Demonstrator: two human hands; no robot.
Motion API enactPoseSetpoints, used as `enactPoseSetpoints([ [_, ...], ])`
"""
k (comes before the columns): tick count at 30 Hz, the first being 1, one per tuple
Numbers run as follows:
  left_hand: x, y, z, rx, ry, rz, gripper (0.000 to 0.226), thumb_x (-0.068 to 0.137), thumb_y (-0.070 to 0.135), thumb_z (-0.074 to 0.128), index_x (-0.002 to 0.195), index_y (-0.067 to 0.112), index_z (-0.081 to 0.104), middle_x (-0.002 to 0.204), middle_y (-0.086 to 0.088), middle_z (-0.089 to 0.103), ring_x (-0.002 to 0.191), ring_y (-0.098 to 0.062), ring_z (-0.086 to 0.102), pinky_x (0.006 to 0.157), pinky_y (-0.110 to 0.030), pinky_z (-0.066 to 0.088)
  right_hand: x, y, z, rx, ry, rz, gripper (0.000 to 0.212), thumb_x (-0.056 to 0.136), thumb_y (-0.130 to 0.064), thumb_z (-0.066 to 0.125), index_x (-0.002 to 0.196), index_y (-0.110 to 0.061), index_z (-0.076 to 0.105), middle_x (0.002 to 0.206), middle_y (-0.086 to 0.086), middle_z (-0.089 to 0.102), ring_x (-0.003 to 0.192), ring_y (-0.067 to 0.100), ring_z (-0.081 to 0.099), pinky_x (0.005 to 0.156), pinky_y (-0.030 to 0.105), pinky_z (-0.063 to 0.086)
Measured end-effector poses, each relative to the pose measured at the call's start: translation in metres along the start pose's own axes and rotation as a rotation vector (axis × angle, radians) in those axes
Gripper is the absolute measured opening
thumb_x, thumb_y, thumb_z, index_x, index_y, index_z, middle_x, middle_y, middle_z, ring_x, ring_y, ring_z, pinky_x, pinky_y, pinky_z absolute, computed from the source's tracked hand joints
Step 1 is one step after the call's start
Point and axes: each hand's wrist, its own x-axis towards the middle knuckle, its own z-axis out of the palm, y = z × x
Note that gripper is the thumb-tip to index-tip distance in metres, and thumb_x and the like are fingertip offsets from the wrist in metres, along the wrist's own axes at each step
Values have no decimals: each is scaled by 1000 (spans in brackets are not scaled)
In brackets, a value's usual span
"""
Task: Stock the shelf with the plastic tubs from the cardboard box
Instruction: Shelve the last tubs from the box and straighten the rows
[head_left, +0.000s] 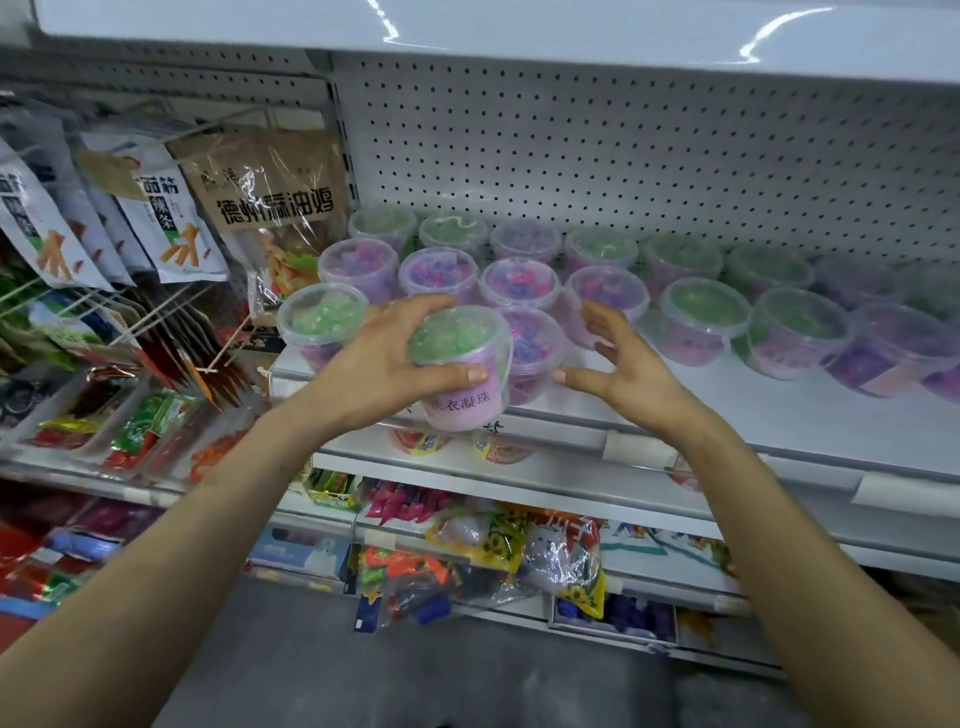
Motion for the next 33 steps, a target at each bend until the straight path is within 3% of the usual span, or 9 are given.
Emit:
enactPoseSetpoints([
  [6,28,44,52,-5,-145,110,99,65,78,75,151,42,41,152,14,45,142,-11,37,118,-42,37,-43,-5,-47,92,15,0,59,89,-34,82,142,-26,56,140,-11,64,131,5,58,118,40,44],
  [9,37,63,69,-4,-205,182,90,72,68,81,148,41,43,141,29,44,133,4,39,110,-21,36,-61,-15,-63,139,-53,-10,74,84,-41,85,148,-25,52,144,-8,61,135,10,57,115,37,46],
  [11,45,72,76,-31,-256,203,84,76,58,84,148,39,44,135,36,43,123,17,41,101,-6,34,-67,-20,-70,161,-95,-2,80,84,-35,88,152,-25,47,150,-9,57,137,8,55,114,34,47],
  [15,58,82,89,-92,-335,208,100,69,72,79,154,37,38,155,19,44,142,3,39,118,-30,37,-73,-22,-78,133,-147,10,82,82,-15,86,153,-23,46,148,-12,59,137,6,55,109,29,51],
  [19,67,81,104,-71,-339,226,107,65,82,76,155,38,37,155,15,46,144,-4,39,120,-41,38,-74,-15,-81,103,-140,46,87,78,-18,89,154,-22,45,144,-16,59,130,-1,58,105,26,53],
  [23,70,81,117,1,-299,238,110,62,88,70,154,39,37,156,8,44,147,-11,34,120,-44,36,-69,-6,-79,29,-119,83,107,70,-41,96,159,-21,39,150,-11,56,134,4,57,113,38,50],
  [29,74,79,121,56,-299,270,105,71,86,64,157,33,37,160,9,42,147,-12,33,121,-40,33,-59,4,-79,67,-67,90,87,70,-39,93,146,-27,52,136,-10,67,125,8,64,109,44,52],
  [33,73,60,112,8,-235,279,89,84,76,62,156,28,40,155,13,47,140,-5,43,119,-37,38,-56,12,-83,99,11,98,88,64,-52,95,141,-36,54,132,-14,68,122,6,65,109,42,52],
])
